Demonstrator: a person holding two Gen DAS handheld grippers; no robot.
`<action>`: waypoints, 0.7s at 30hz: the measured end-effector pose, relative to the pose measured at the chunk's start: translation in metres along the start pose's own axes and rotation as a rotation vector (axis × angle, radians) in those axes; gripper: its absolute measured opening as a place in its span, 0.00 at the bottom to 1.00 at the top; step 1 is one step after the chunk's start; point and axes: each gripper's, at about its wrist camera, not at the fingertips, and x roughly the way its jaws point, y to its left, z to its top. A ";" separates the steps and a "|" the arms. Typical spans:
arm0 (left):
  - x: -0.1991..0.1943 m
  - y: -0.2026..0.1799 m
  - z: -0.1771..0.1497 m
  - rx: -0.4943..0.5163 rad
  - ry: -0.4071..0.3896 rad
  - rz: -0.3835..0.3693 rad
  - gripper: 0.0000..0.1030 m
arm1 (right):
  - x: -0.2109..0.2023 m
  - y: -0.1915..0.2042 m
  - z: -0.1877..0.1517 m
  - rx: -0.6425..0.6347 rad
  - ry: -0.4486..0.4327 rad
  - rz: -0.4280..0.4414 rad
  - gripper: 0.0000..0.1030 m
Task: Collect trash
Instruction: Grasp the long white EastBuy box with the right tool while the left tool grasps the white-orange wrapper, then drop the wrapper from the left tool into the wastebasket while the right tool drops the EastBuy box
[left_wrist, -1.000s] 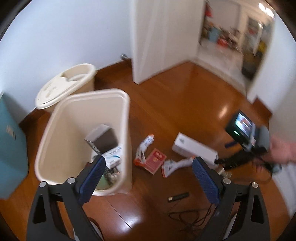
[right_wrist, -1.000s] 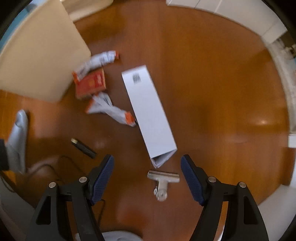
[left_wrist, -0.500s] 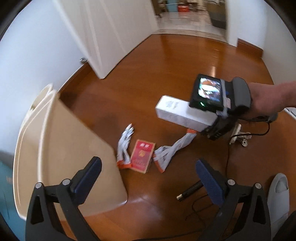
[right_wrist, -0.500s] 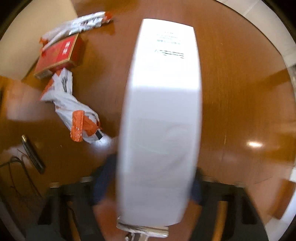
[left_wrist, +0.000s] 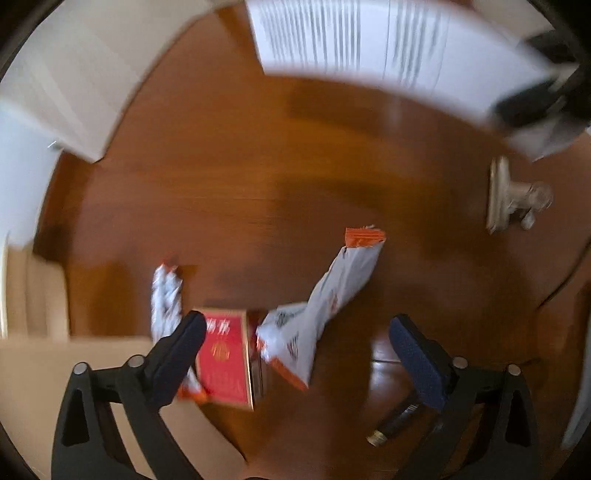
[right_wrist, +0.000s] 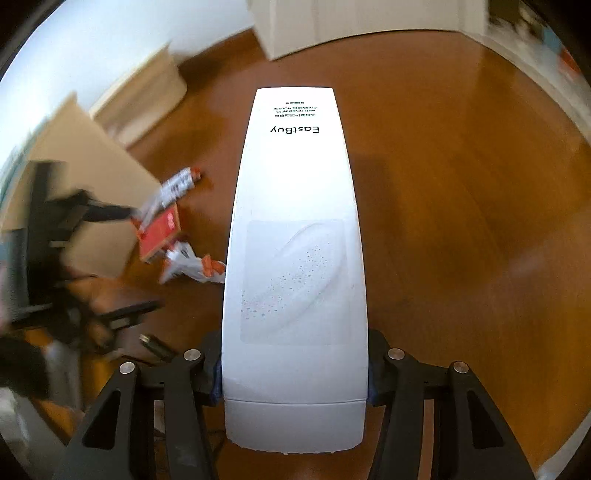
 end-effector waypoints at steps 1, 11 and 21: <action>0.008 -0.004 0.003 0.045 0.027 -0.006 0.93 | -0.005 -0.005 -0.005 0.032 -0.015 0.024 0.54; 0.029 -0.009 0.019 0.019 0.083 -0.091 0.14 | -0.022 -0.018 0.006 0.118 -0.070 0.063 0.54; -0.171 0.031 -0.052 -0.385 -0.241 -0.196 0.12 | -0.106 0.019 0.009 0.125 -0.115 0.027 0.54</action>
